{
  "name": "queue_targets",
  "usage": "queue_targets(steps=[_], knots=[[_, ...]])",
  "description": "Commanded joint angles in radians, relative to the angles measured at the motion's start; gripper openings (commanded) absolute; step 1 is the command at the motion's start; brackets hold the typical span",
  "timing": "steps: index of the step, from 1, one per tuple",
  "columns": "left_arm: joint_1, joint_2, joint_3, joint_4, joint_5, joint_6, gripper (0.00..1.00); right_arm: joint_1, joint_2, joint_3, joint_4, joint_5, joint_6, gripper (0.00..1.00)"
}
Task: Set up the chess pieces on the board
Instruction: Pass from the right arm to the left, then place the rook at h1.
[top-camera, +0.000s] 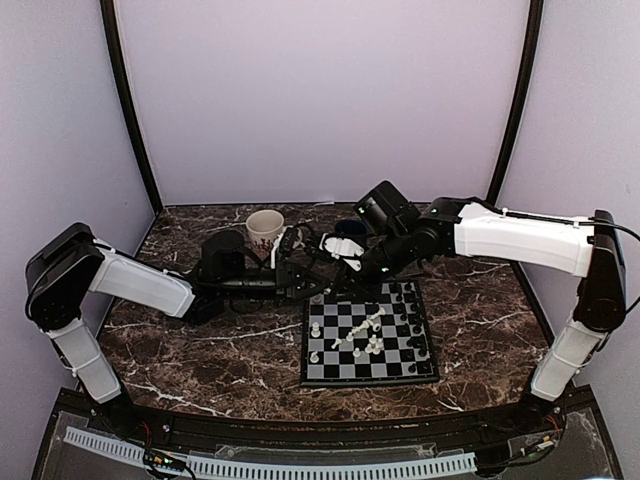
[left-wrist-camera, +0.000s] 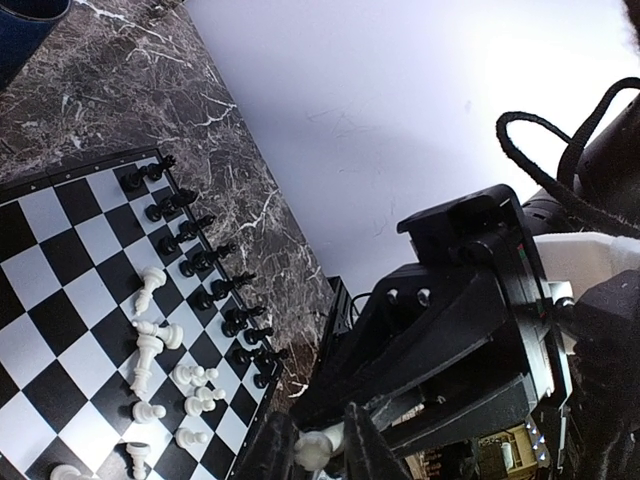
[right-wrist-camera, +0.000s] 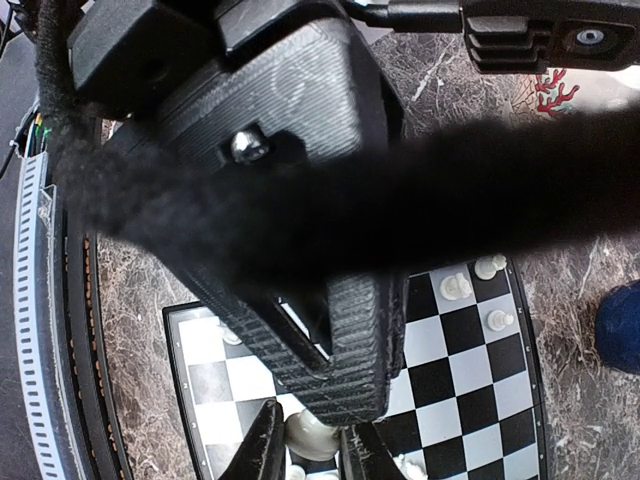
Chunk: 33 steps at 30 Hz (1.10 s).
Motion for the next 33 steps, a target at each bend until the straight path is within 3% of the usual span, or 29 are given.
queue_targets(steps=[1, 7, 12, 18, 23, 27, 33], knots=[[-0.003, 0.006, 0.03, 0.064, 0.041, -0.016, 0.19, -0.003, -0.019, 0.031, 0.024, 0.005, 0.002, 0.18], [-0.003, 0.007, 0.031, 0.086, 0.06, -0.021, 0.09, -0.004, -0.02, 0.028, 0.026, 0.019, 0.0, 0.2], [0.0, -0.035, 0.045, -0.006, 0.047, 0.059, 0.04, -0.01, -0.051, 0.006, 0.014, 0.048, -0.024, 0.32], [-0.006, -0.182, 0.131, -0.46, -0.105, 0.408, 0.04, -0.086, -0.153, -0.093, 0.002, -0.027, -0.066, 0.4], [-0.092, -0.233, 0.231, -0.874, -0.379, 0.831, 0.05, -0.213, -0.223, -0.185, 0.048, -0.112, -0.083, 0.4], [-0.195, -0.227, 0.239, -1.006, -0.541, 1.048, 0.05, -0.3, -0.243, -0.285, 0.113, -0.18, -0.124, 0.4], [-0.309, -0.193, 0.232, -1.075, -0.632, 1.186, 0.06, -0.335, -0.25, -0.37, 0.191, -0.171, -0.175, 0.4]])
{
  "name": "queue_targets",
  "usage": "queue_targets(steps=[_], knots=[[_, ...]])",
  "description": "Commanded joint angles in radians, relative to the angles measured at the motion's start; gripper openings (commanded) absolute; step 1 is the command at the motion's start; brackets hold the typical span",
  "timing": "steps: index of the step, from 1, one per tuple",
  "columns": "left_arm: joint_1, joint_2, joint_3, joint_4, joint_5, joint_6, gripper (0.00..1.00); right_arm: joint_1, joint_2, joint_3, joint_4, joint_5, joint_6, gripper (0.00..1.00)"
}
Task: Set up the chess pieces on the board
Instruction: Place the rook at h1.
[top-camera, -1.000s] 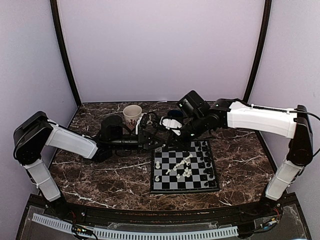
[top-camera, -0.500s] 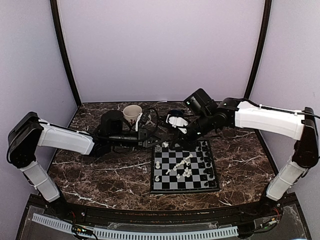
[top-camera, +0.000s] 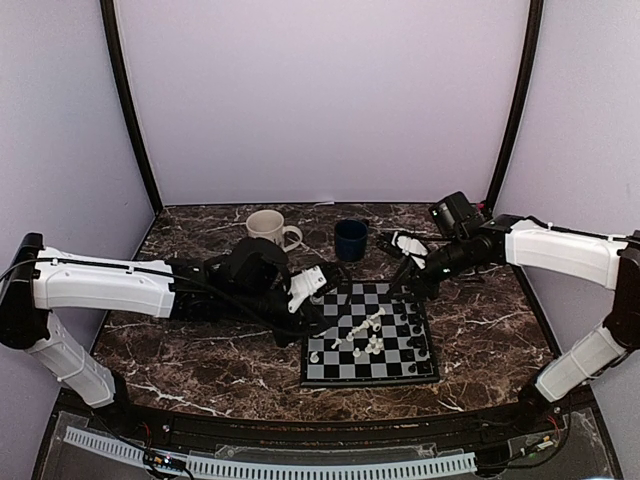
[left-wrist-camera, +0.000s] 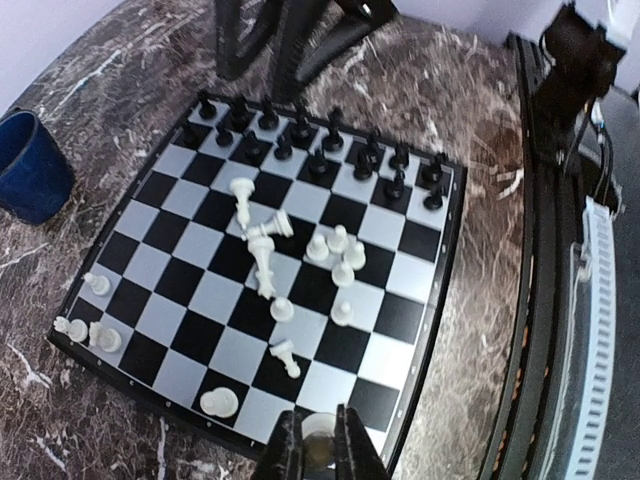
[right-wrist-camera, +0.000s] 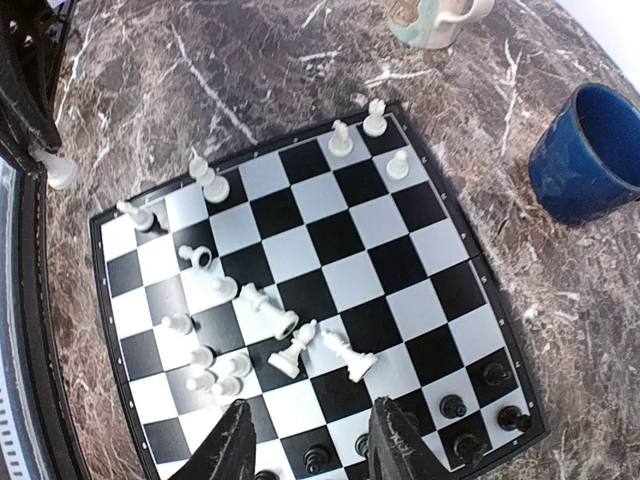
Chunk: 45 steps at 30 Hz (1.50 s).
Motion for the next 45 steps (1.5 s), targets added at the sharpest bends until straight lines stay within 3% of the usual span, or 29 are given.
queue_targets(steps=[1, 12, 29, 45], knots=[[-0.06, 0.023, -0.006, -0.14, -0.13, 0.201, 0.06, -0.01, -0.02, -0.016, 0.075, -0.003, -0.053, 0.4], [-0.124, 0.142, -0.004, -0.179, -0.145, 0.295, 0.07, -0.011, -0.011, -0.034, 0.09, -0.016, -0.056, 0.4], [-0.146, 0.166, -0.028, -0.117, -0.069, 0.307, 0.08, -0.011, 0.012, -0.033, 0.084, -0.013, -0.062, 0.4], [-0.149, 0.219, -0.022, -0.113, -0.098, 0.302, 0.11, -0.011, 0.026, -0.03, 0.076, -0.018, -0.07, 0.4]])
